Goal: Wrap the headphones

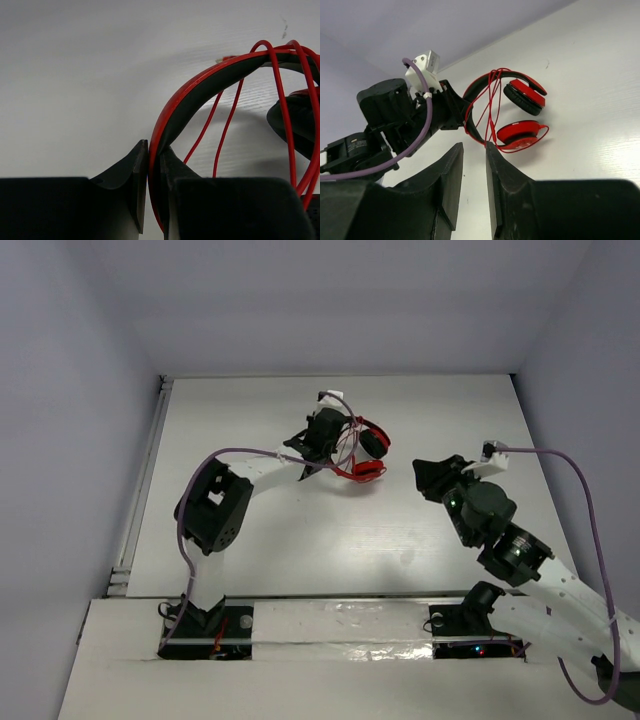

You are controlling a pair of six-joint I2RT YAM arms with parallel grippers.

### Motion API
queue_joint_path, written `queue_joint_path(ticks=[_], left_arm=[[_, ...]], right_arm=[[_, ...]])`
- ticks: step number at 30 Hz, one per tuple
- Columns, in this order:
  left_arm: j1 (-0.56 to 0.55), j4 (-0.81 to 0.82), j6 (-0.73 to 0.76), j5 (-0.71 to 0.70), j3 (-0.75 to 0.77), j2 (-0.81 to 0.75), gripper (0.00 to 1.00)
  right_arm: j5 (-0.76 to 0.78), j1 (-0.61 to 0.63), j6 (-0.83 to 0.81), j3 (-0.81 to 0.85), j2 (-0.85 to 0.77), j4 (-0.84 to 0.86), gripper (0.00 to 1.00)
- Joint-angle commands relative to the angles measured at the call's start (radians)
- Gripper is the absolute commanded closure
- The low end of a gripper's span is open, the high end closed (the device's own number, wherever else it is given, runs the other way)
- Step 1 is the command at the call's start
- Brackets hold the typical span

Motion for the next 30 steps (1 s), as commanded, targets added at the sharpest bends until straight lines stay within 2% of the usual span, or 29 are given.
queue_joint_path(ticks=[1,3,6,9,10,15,18,19,21,22,24,26,27,28,30], left_arm=[[-0.002,0.138,-0.039,0.02,0.06,-0.003,1.0],[0.007,0.131,-0.035,0.017,0.067,0.023,0.99],[0.007,0.132,-0.044,0.011,0.055,0.051,0.9],[0.018,0.151,-0.055,0.026,0.026,0.056,0.79],[0.027,0.148,-0.061,0.021,0.021,0.054,0.71],[0.027,0.138,-0.061,0.003,-0.044,-0.007,0.55],[0.027,0.111,-0.069,-0.029,-0.08,-0.058,0.43],[0.027,0.108,-0.069,-0.045,-0.089,-0.075,0.35],[0.027,0.091,-0.078,-0.063,-0.113,-0.118,0.28],[0.036,0.069,-0.087,-0.081,-0.123,-0.144,0.21],[0.036,0.036,-0.099,-0.115,-0.123,-0.167,0.15],[0.049,0.0,-0.11,-0.161,-0.135,-0.209,0.01],[0.049,-0.012,-0.118,-0.167,-0.138,-0.225,0.01],[0.059,-0.026,-0.14,-0.183,-0.144,-0.245,0.01],[0.059,-0.04,-0.159,-0.197,-0.17,-0.314,0.01]], right_arm=[[0.003,-0.001,-0.022,-0.007,-0.007,0.02,0.69],[0.002,-0.001,-0.024,-0.01,-0.001,0.029,0.69],[0.002,-0.001,-0.024,-0.01,0.011,0.042,0.69],[-0.004,-0.001,-0.027,-0.005,0.022,0.049,0.65],[-0.007,-0.001,-0.028,-0.004,0.024,0.049,0.62],[-0.012,-0.001,-0.028,-0.002,0.021,0.06,0.57],[-0.021,-0.001,-0.028,0.004,0.019,0.062,0.54],[-0.024,-0.001,-0.028,0.007,0.017,0.062,0.53],[-0.027,-0.001,-0.03,0.013,0.016,0.062,0.52],[-0.03,-0.001,-0.03,0.016,0.011,0.066,0.52],[-0.03,-0.001,-0.033,0.022,0.008,0.066,0.52],[-0.026,-0.001,-0.039,0.032,0.001,0.056,0.52],[-0.024,-0.001,-0.045,0.041,-0.002,0.052,0.53],[-0.021,-0.001,-0.05,0.045,-0.006,0.048,0.67],[-0.015,-0.001,-0.056,0.058,-0.022,0.028,0.82]])
